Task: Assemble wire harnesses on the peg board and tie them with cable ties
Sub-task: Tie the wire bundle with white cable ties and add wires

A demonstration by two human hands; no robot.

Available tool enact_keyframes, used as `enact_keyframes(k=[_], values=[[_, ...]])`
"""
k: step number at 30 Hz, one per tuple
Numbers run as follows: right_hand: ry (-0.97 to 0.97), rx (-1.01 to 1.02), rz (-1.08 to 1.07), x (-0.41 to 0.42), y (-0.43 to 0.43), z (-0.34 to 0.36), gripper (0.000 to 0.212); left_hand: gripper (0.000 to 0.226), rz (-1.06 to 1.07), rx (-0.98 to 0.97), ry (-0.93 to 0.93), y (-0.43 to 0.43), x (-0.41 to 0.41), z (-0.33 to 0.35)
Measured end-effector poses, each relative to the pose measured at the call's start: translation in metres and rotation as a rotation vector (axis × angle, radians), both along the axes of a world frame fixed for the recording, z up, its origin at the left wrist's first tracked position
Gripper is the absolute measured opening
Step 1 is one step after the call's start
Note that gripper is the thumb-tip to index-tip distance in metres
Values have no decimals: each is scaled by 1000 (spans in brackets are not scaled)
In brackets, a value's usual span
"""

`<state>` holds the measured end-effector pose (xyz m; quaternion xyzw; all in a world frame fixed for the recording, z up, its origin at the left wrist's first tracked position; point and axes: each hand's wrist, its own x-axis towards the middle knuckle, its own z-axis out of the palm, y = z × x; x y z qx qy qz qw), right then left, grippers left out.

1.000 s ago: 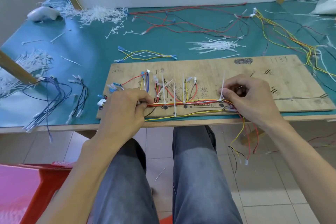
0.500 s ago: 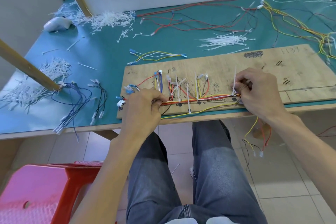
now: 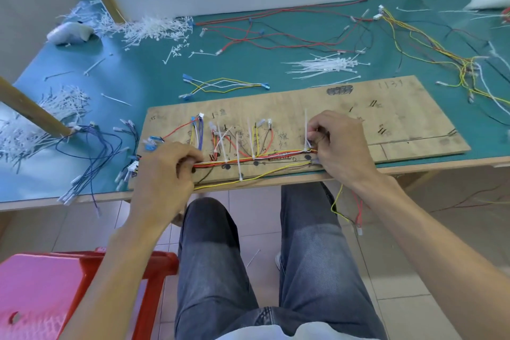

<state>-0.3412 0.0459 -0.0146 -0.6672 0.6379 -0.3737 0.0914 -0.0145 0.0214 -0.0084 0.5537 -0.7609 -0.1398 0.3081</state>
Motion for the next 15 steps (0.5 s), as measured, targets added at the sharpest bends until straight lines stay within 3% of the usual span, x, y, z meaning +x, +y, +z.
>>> enact_keyframes(k=[12, 15], values=[[-46, 84, 49, 30, -11, 9, 10, 37, 113, 36, -56, -3, 18, 18], [-102, 85, 7, 19, -2, 18, 8, 36, 96, -54, -60, 2, 7, 25]])
